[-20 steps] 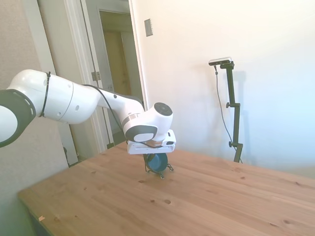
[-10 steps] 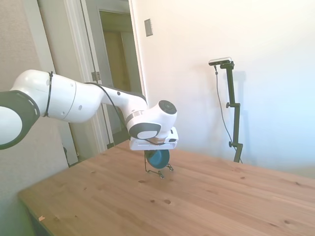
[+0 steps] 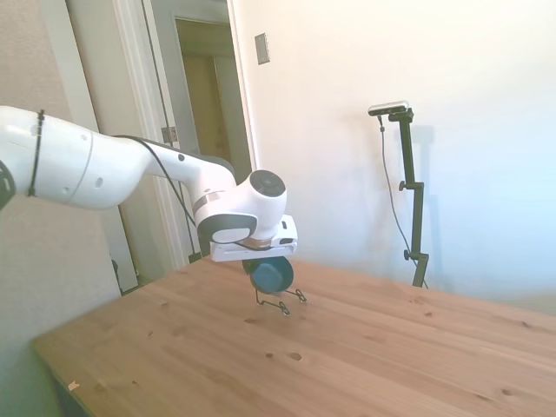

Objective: Unload the bowl

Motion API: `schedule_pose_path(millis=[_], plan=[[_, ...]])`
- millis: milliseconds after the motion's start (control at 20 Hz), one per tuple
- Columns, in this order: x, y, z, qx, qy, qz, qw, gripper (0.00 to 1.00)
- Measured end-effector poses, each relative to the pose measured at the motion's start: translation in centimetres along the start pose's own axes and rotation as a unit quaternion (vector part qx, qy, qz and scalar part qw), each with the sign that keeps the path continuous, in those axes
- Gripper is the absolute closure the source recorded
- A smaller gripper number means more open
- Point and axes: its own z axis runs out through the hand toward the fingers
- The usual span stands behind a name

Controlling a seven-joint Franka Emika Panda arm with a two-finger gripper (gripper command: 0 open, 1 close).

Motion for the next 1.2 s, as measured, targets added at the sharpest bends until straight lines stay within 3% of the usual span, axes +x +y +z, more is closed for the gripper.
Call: schedule_pose_path(millis=[200, 500, 850, 1200], plan=[[-3.6, -2.1, -1.1, -0.008, 0.006, 0.019, 0.9998, 1.0], [-7.5, -2.3, -0.8, -0.036, -0.001, 0.112, 0.9931, 1.0], [-9.5, -2.1, 1.5, -0.098, -0.015, 0.229, 0.9685, 1.0], [-10.0, -3.0, 2.2, -0.137, -0.016, 0.305, 0.9422, 1.0]])
